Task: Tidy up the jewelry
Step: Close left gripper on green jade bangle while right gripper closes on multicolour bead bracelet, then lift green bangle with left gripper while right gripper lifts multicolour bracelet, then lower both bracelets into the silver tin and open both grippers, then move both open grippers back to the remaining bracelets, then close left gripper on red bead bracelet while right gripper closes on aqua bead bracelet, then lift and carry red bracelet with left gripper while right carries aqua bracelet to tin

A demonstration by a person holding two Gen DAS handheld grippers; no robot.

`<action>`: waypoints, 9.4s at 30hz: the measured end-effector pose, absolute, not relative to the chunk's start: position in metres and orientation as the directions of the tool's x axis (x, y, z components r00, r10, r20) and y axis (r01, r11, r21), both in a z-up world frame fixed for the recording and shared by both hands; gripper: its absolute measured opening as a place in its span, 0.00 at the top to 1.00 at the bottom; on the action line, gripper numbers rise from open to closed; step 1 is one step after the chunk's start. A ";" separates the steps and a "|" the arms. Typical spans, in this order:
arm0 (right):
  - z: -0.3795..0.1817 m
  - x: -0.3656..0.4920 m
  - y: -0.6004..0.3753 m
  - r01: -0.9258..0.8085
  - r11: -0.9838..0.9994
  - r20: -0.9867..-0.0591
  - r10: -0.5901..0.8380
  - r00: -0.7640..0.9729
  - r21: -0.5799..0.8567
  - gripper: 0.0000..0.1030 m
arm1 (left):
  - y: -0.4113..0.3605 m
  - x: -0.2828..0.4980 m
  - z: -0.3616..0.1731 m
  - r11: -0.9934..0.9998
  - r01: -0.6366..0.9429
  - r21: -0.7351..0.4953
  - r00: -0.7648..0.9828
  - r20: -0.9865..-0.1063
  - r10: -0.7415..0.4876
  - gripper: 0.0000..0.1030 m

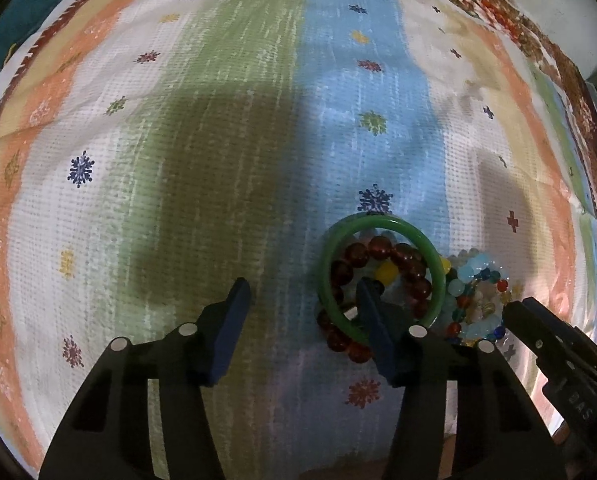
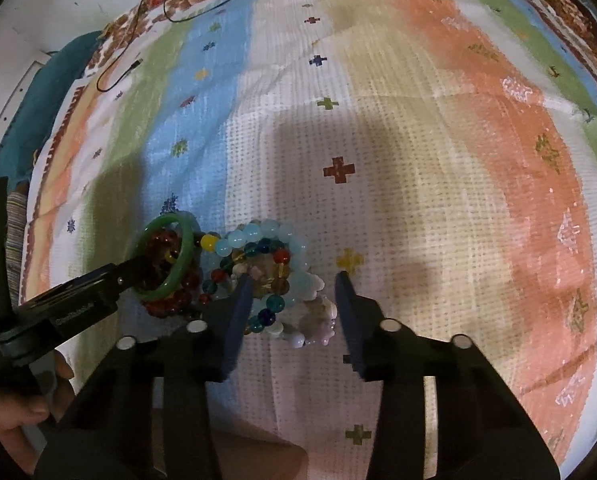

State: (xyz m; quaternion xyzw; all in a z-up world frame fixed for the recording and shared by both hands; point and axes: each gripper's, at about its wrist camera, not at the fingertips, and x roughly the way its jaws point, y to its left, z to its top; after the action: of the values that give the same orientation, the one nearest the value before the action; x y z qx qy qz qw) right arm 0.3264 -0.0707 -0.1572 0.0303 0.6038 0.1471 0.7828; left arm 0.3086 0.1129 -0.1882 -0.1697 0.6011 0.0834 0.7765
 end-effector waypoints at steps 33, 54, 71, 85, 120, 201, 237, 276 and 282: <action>-0.135 0.308 -0.060 -0.292 0.950 -0.934 0.197 0.298 0.107 0.90 | 0.099 0.286 -0.156 0.939 -0.287 -0.192 0.313 -0.945 -0.097 0.93; -0.099 0.277 -0.071 -0.328 0.943 -0.909 0.176 0.377 0.047 0.90 | 0.093 0.259 -0.119 0.958 -0.275 -0.081 0.368 -0.929 0.027 0.92; -0.060 0.240 -0.077 -0.363 0.931 -0.872 0.215 0.440 0.046 0.90 | 0.066 0.217 -0.074 0.978 -0.209 -0.008 0.463 -0.881 0.092 0.92; -0.031 0.196 -0.085 -0.417 0.908 -0.831 0.270 0.486 0.051 0.90 | 0.043 0.169 -0.042 0.984 -0.171 -0.044 0.541 -0.839 0.057 0.92; -0.027 0.149 -0.091 -0.501 0.859 -0.834 0.352 0.424 0.108 0.58 | 0.037 0.119 -0.045 0.979 -0.189 -0.078 0.524 -0.851 0.034 0.62; -0.135 0.311 -0.080 -0.244 0.962 -0.928 0.201 0.314 0.126 0.15 | 0.098 0.280 -0.172 0.970 -0.239 -0.038 0.275 -0.961 0.029 0.30; -0.169 0.337 -0.070 -0.246 0.968 -0.948 0.119 0.294 0.046 0.85 | 0.103 0.290 -0.193 0.974 -0.225 -0.006 0.247 -0.968 0.051 0.88; -0.080 0.274 -0.084 -0.309 0.951 -0.886 0.171 0.431 0.034 0.88 | 0.096 0.244 -0.105 0.970 -0.235 -0.054 0.399 -0.916 0.046 0.88; -0.069 0.263 -0.088 -0.315 0.947 -0.877 0.197 0.439 0.055 0.88 | 0.090 0.239 -0.096 0.972 -0.227 -0.068 0.417 -0.908 0.034 0.88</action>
State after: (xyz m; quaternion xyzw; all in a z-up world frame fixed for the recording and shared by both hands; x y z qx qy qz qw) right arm 0.2628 -0.0877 -0.0693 -0.0582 0.5076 0.1515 0.8462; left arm 0.2390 0.0901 -0.0955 -0.0902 0.5344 0.0777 0.8368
